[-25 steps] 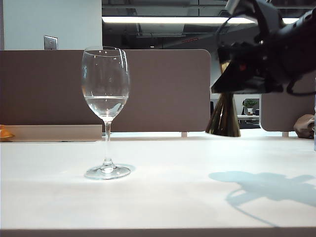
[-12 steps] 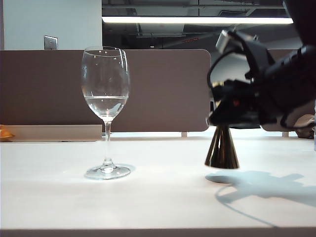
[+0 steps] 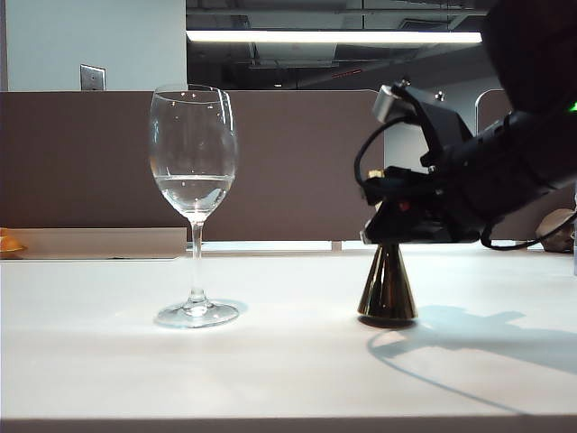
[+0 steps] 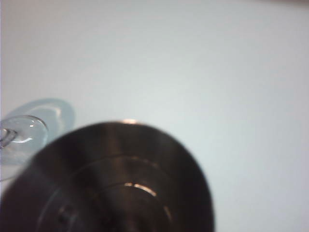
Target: Pick up the jigger and pour the water inside into the glass.
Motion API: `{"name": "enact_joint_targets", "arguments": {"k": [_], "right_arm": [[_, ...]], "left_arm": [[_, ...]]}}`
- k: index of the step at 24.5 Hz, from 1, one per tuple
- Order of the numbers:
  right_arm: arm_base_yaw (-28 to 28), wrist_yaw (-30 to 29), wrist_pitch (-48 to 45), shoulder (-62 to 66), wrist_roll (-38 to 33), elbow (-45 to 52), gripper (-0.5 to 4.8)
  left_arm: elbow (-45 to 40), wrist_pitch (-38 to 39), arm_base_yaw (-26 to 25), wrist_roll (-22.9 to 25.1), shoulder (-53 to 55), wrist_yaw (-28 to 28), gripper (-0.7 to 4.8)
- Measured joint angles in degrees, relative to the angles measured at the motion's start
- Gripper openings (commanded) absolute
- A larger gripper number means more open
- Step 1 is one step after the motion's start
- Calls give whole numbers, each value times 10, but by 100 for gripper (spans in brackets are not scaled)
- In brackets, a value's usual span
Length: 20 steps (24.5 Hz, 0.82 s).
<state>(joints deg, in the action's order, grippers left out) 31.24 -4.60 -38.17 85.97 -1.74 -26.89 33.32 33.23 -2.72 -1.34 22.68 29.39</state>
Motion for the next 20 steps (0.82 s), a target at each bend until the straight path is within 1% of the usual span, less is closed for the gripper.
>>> {"name": "enact_joint_targets", "arguments": {"k": [5,6,9,17,18,20], "right_arm": [[-1,0,-2,17,0,-8,100],[-1,0,-3,17,0,-8,107],[-1,0,-3,17,0,-8,151],[-3,0,0,17,-1,-8,160],[-3,0,1,17,-1,-8,189],[-3,0,1,17,-1,-8,225]], "left_arm": [[0,0,0,0,0,0,-6],[0,0,0,0,0,0,-5],[0,0,0,0,0,0,-6],[0,0,0,0,0,0,-6],[0,0,0,0,0,0,-6],[0,0,0,0,0,0,-5]]}}
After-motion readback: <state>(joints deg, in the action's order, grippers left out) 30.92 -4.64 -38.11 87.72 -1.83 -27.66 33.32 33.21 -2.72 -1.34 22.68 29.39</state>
